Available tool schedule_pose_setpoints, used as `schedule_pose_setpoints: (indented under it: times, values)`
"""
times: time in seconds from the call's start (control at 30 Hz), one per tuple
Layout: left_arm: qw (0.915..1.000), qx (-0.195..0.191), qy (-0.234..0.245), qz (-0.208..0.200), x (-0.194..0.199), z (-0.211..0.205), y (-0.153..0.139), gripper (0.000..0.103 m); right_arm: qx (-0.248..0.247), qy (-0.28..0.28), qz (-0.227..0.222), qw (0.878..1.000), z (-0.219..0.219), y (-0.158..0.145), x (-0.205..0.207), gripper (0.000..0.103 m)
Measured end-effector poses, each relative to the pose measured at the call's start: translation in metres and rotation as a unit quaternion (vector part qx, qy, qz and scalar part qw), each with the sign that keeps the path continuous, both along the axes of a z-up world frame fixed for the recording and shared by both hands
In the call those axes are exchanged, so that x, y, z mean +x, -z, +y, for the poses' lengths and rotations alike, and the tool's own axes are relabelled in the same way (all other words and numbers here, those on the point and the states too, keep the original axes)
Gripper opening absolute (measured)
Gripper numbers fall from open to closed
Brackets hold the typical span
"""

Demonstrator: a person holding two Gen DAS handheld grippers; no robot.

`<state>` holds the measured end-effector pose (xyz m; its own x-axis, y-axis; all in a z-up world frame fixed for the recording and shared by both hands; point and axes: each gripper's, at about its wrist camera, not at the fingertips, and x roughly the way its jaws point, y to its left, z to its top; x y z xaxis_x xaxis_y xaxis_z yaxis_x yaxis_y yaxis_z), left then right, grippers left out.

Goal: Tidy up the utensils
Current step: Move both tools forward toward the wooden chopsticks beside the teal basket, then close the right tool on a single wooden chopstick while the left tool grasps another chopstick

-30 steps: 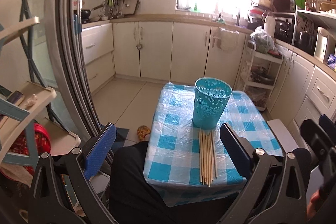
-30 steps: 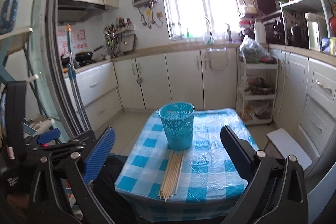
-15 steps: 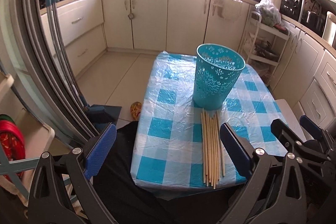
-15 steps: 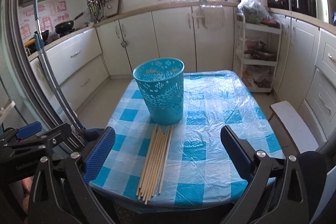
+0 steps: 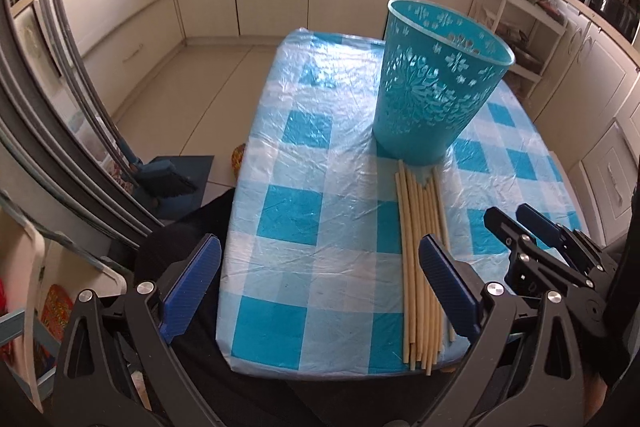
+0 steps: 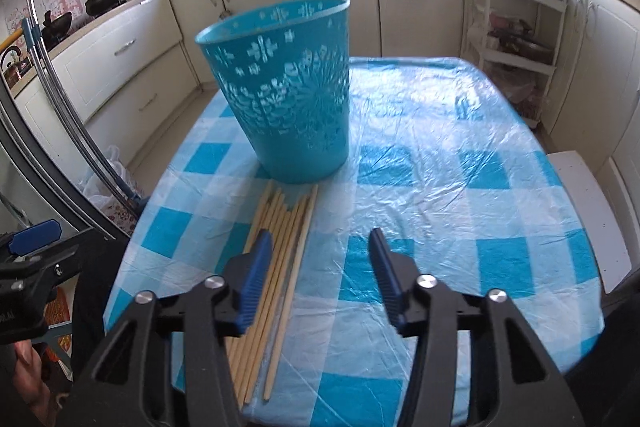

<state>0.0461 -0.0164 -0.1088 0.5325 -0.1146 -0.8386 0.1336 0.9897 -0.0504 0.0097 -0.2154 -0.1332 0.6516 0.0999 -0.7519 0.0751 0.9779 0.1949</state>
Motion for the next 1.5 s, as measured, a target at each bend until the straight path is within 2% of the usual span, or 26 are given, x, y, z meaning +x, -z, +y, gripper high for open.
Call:
schedule_pose_setpoints:
  times: [0.3,0.53,0.6,0.7,0.93,1.1,1.3,1.5]
  values:
    - [0.9994,0.019,0.006,0.027,0.025,-0.013,0.033,0.095,0.001,-0.015,0.036,0.999,0.0,0.031,0.031,0.026]
    - [0.999,0.029,0.007,0.034,0.038,-0.022,0.046,0.095,-0.03,-0.031,0.036,0.998,0.005,0.041,0.042,0.021]
    - [0.9988,0.033,0.009,0.036,0.042,-0.025,0.049,0.095,-0.032,-0.031,0.038,0.998,0.004,0.04,0.043,0.013]
    - [0.9985,0.038,0.014,0.038,0.049,-0.031,0.055,0.095,-0.032,-0.033,0.042,0.998,-0.001,0.039,0.044,0.008]
    - [0.9972,0.048,0.023,0.052,0.065,-0.045,0.072,0.095,-0.045,-0.033,0.049,0.997,-0.004,0.038,0.04,0.007]
    - [0.9968,0.048,0.022,0.06,0.076,-0.05,0.081,0.095,-0.03,-0.016,0.05,0.998,-0.02,0.04,0.033,0.007]
    - [0.9971,0.031,0.027,0.064,0.082,-0.052,0.08,0.095,-0.014,-0.01,0.046,0.999,-0.025,0.04,0.034,0.007]
    - [0.9965,0.043,0.031,0.064,0.086,-0.06,0.084,0.095,-0.001,-0.012,0.042,0.999,-0.027,0.042,0.032,0.007]
